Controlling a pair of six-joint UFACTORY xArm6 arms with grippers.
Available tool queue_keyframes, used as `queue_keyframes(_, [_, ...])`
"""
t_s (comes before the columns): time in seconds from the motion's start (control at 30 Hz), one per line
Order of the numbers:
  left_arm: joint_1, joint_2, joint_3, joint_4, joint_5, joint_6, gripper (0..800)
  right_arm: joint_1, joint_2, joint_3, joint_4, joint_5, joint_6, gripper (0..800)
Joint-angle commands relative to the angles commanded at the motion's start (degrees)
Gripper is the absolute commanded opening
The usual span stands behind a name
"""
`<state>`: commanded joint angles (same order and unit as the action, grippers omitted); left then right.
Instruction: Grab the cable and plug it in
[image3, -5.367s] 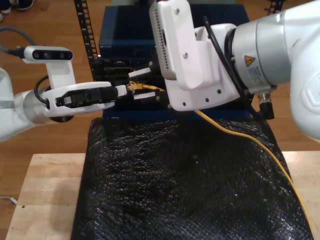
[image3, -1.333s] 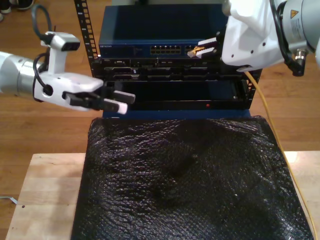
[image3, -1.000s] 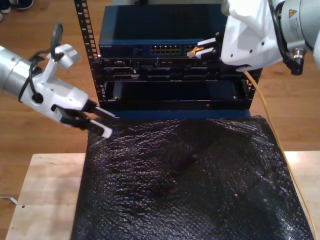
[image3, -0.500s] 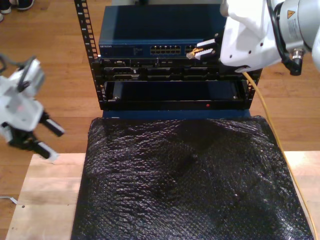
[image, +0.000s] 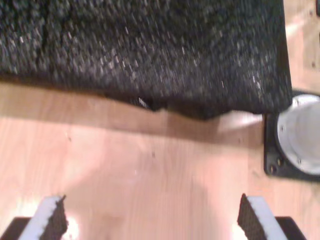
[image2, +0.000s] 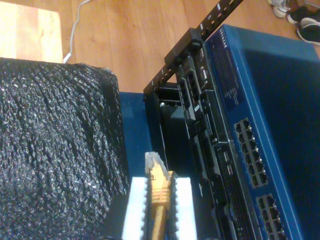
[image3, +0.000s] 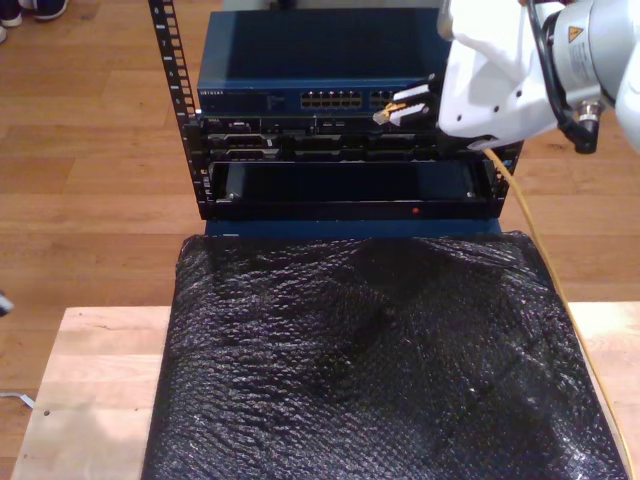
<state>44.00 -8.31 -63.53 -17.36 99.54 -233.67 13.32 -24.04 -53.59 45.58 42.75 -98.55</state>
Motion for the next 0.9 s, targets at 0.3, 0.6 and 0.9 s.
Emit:
queue_keyframes(0.3, [9.1, 0.0, 2.8, 5.5, 0.2, 11.8, 798, 0.0, 0.1, 0.0, 0.0, 0.0, 0.0, 0])
queue_keyframes(0.6, [16.6, -0.3, 8.0, 7.4, 0.2, 20.9, 798, 0.0, 0.7, 0.1, 0.0, 0.0, 0.0, 0])
queue_keyframes(0.9, [22.2, -4.5, 16.1, 11.4, -0.2, 29.2, 798, 0.0, 1.4, 0.1, 0.0, -0.1, 0.0, 0])
